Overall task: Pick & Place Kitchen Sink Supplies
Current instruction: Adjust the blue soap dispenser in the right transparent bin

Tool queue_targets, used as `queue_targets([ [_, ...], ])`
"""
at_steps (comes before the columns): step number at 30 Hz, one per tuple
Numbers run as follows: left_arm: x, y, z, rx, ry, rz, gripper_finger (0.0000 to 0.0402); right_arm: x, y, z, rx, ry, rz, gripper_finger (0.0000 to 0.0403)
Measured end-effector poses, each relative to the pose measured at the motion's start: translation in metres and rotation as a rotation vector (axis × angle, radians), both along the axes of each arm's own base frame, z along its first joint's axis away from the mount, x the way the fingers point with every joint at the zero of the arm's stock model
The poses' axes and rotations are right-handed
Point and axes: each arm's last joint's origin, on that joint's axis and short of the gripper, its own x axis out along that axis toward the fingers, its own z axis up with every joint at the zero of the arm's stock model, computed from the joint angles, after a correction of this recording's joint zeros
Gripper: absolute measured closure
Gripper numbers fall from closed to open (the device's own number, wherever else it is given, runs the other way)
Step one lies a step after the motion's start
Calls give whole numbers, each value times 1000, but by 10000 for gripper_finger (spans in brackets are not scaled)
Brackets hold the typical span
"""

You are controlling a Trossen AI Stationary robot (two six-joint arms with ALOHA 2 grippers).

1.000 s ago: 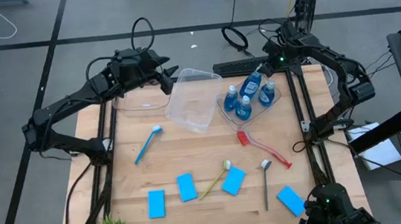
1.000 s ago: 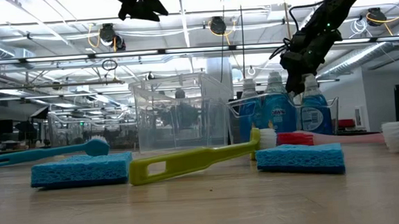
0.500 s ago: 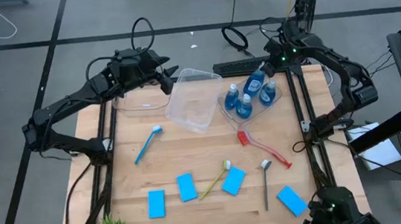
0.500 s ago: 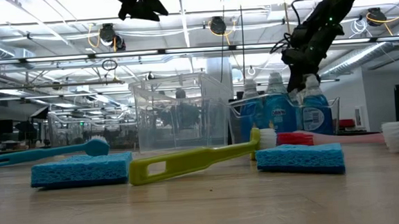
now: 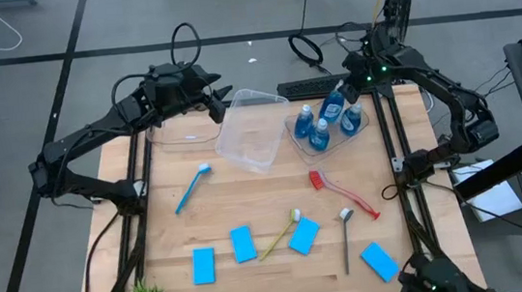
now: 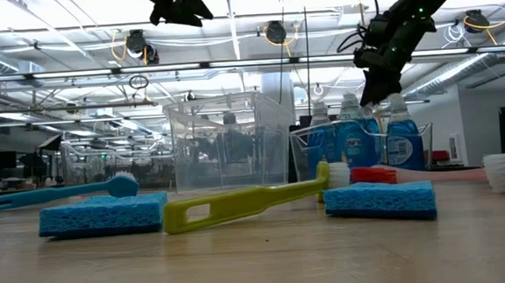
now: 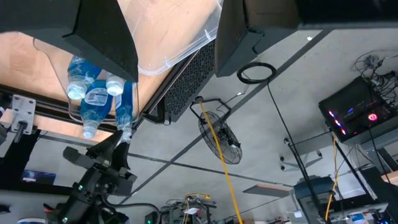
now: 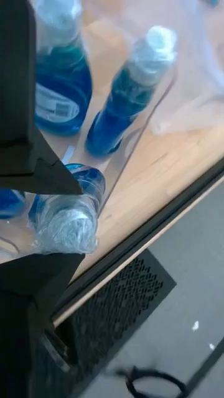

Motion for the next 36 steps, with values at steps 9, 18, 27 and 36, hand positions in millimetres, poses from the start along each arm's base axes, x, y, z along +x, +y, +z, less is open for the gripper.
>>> queue_targets([
  [9,0,0,0,-1,-1,0,188,28,17,-2,-98,158,84,283],
  [18,0,0,0,-1,0,0,188,41,28,-3,-122,232,113,269],
  [27,0,0,0,-1,0,0,188,41,29,-3,-120,233,113,264],
  [36,0,0,0,-3,-1,1,188,35,36,10,-177,211,125,205],
])
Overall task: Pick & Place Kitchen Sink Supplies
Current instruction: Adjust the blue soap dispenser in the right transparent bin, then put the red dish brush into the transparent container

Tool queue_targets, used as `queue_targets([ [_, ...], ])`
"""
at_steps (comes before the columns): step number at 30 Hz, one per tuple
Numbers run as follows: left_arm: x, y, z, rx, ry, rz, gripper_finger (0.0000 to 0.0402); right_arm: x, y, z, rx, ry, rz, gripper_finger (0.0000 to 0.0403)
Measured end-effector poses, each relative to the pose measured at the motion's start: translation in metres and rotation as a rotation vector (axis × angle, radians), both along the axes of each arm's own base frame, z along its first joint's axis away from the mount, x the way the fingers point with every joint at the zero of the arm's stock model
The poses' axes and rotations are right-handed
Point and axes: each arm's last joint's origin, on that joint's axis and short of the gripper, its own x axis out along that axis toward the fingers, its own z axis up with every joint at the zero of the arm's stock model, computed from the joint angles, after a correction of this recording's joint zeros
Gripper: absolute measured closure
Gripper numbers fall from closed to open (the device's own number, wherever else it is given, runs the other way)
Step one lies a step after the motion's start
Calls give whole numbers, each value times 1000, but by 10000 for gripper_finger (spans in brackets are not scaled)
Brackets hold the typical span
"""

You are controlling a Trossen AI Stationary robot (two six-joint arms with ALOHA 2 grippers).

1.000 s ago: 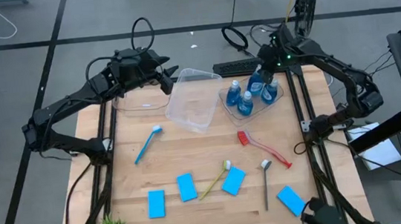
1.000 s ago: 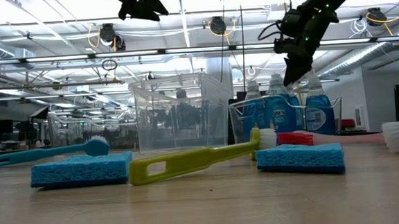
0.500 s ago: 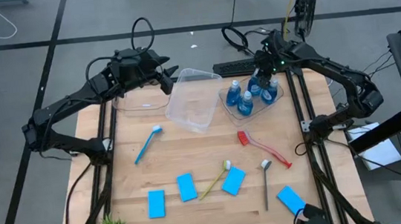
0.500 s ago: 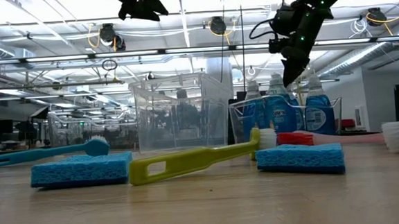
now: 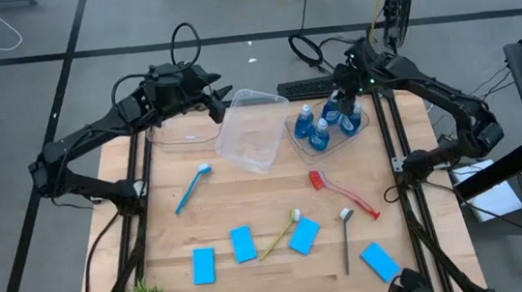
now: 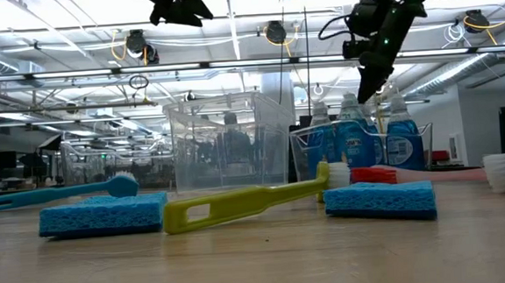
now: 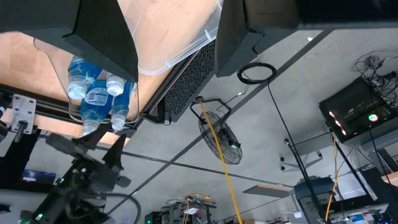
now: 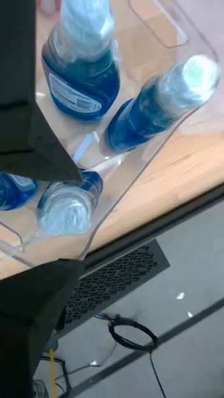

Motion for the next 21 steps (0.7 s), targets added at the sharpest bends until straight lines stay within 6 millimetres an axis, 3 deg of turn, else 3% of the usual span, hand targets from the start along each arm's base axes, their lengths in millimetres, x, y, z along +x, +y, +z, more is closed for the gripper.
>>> queue_targets([
  [5,0,0,0,0,1,0,188,-9,13,21,-105,-23,-27,168],
  [11,-1,-1,-4,-31,26,5,188,-21,56,59,-221,-165,-16,150],
  [16,-4,-5,-14,-118,112,12,188,-29,95,80,-205,-339,31,149],
  [21,-5,-20,-16,-156,149,-27,188,-41,129,87,-94,-422,43,149],
])
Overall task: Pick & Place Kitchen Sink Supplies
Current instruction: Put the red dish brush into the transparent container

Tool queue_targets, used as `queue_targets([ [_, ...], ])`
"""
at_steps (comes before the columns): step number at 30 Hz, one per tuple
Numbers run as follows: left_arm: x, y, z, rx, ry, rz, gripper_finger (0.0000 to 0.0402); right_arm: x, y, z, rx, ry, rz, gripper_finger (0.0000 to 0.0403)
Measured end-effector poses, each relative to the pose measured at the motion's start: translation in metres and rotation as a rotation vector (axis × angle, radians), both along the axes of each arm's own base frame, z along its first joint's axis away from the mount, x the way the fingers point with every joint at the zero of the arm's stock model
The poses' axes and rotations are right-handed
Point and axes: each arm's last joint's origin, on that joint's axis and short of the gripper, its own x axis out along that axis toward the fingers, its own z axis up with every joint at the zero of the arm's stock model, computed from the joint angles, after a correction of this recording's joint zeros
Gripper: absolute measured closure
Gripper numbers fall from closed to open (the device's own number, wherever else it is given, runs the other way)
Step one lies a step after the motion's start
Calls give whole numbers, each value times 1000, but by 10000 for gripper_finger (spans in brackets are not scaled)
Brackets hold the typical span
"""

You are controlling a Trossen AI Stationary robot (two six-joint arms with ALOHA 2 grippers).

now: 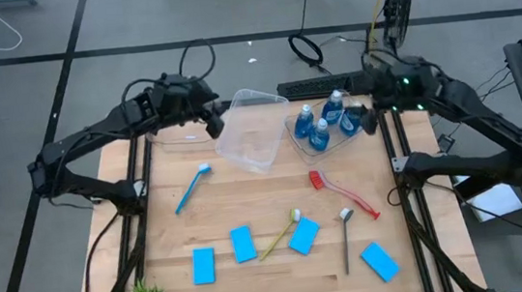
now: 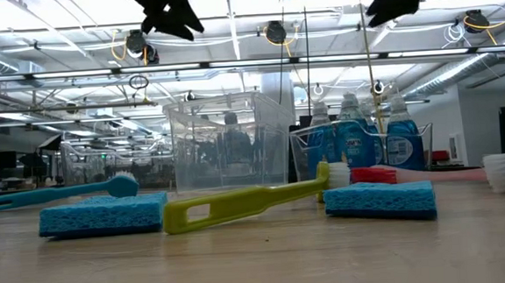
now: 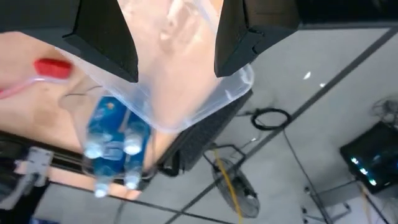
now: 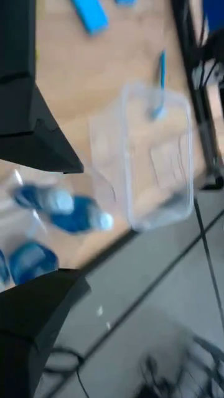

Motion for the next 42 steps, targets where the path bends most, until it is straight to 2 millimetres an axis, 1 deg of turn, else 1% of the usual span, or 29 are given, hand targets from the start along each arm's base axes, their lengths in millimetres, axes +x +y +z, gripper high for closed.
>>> queue_targets([
  [4,-2,-20,4,-5,4,-66,188,-7,22,-2,119,-15,37,149],
  [8,-3,-42,7,-18,-3,-136,188,-6,39,-5,234,-5,93,149],
  [12,-5,-65,8,-63,2,-193,188,2,54,-6,298,-5,183,149],
  [17,-8,-97,2,-152,47,-247,188,14,73,-9,381,28,274,149],
  [23,-13,-137,-2,-201,71,-266,188,28,95,-16,468,97,345,149],
  [27,-19,-158,-4,-223,69,-243,188,38,109,-24,523,170,357,149],
  [30,-23,-171,-4,-241,52,-248,188,43,117,-32,537,245,325,149],
  [35,-29,-187,-5,-256,42,-246,188,47,125,-51,511,423,179,149],
  [38,-34,-191,-7,-272,50,-204,188,50,128,-69,479,498,110,149],
  [42,-35,-194,-12,-286,68,-155,188,53,130,-104,473,584,58,149],
])
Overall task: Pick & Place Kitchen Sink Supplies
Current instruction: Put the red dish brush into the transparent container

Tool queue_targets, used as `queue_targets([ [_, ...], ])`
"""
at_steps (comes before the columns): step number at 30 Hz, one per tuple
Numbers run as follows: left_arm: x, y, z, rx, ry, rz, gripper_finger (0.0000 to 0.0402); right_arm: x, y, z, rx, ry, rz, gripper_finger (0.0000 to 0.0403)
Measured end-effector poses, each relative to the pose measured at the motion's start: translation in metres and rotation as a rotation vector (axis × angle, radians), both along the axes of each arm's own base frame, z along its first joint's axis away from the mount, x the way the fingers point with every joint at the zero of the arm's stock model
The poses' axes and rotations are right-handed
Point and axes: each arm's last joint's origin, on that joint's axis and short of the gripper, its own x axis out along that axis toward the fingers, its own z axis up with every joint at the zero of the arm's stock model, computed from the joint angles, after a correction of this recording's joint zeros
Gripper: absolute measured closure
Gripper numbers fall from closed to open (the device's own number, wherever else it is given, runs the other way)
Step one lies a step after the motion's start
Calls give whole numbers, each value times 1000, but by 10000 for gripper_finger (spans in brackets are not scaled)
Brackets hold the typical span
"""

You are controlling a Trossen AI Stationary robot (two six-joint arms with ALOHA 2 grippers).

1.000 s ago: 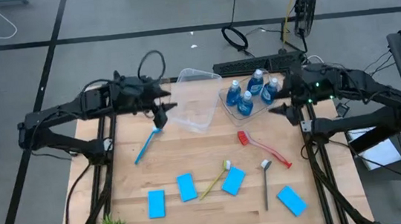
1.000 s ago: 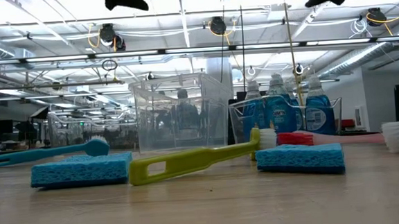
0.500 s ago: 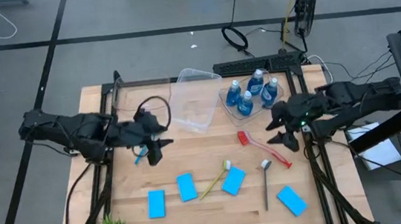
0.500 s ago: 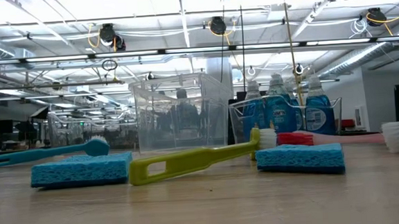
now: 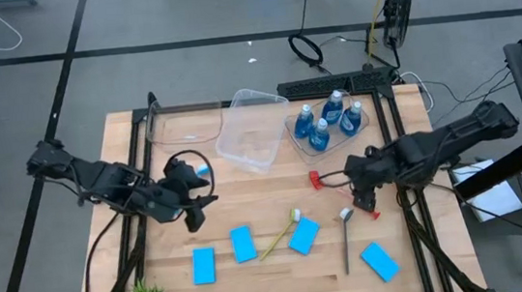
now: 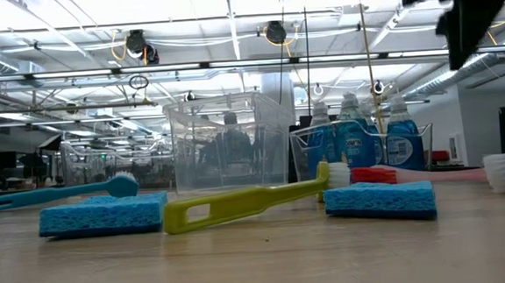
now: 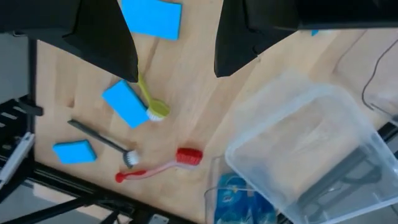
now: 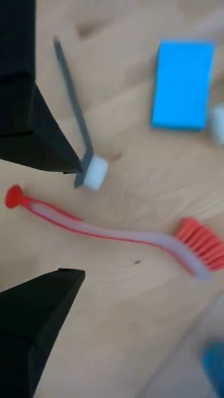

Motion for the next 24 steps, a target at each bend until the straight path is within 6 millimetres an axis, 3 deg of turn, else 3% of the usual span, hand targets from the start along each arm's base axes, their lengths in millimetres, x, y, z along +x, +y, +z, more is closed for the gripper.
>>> queue_targets([
  [6,4,-3,-5,16,23,24,188,-2,-4,-54,-7,33,-20,149],
  [10,7,-1,-8,34,23,59,188,-4,-10,-76,-12,36,-32,149],
  [24,10,17,-10,70,48,173,188,3,-22,-82,-78,-18,29,149],
])
